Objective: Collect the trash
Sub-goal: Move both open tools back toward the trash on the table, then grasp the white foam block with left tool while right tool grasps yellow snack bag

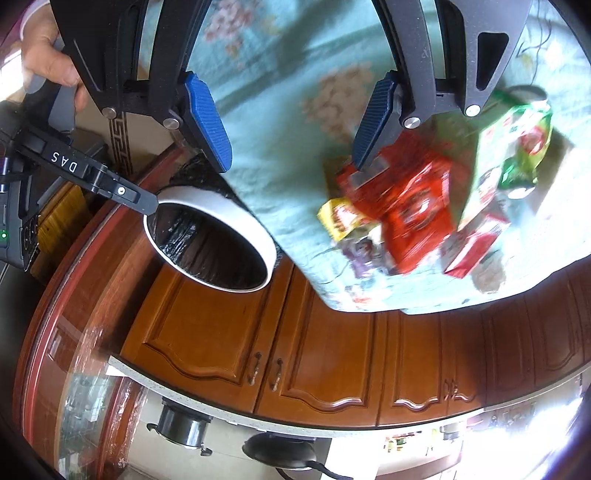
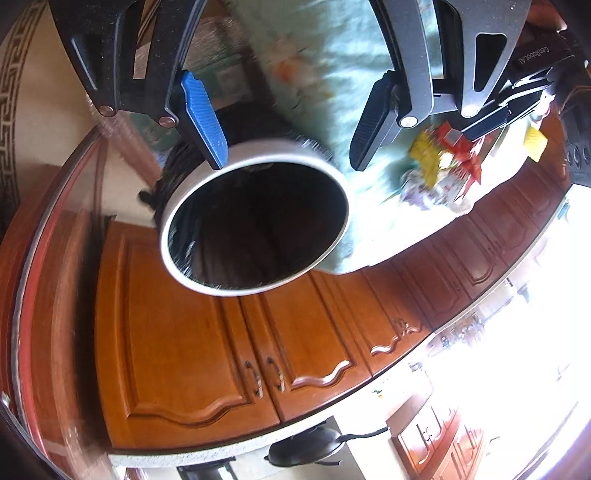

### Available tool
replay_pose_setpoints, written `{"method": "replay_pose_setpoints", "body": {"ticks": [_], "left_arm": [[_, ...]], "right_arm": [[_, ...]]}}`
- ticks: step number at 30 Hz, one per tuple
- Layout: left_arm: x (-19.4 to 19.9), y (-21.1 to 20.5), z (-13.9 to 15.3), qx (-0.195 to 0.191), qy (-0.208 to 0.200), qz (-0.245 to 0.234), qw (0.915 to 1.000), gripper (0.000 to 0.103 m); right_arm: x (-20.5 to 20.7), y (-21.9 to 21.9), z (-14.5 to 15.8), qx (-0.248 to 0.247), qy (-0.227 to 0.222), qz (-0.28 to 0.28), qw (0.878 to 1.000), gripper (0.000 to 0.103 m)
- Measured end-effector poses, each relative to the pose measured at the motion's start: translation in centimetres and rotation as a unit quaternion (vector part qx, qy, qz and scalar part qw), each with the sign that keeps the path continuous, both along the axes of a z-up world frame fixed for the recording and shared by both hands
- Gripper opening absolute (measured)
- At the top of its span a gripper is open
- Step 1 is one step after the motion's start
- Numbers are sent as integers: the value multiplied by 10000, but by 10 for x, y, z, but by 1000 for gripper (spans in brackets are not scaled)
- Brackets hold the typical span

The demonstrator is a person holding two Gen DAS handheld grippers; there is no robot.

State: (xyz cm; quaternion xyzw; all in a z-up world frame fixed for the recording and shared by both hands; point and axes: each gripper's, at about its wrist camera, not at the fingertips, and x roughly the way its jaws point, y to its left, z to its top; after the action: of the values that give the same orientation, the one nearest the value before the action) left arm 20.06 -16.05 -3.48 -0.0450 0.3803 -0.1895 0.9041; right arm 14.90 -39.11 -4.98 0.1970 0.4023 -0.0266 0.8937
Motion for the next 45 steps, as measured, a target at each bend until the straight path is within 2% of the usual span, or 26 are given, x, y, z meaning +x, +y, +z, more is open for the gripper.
{"method": "replay_pose_setpoints", "body": {"ticks": [13,30,35,41,45], "left_arm": [[-63,75,9,-36,-20,676,9977,67],[-86,155,16,-193,17,1560,9876,67],[-80,173,14,-193,71,1827,9830,66],[-66,187,12,-95,101,2069,9783,66],[-47,189,4,-29,256,2013,9792,66]], "right_arm": [[-14,69,-13,286,135,541,9980,71],[3,131,-14,73,144,1080,9940,69],[11,146,-10,39,45,1311,9914,65],[26,152,-16,-52,76,1339,9910,49],[39,150,-27,-138,255,1278,9914,36]]}}
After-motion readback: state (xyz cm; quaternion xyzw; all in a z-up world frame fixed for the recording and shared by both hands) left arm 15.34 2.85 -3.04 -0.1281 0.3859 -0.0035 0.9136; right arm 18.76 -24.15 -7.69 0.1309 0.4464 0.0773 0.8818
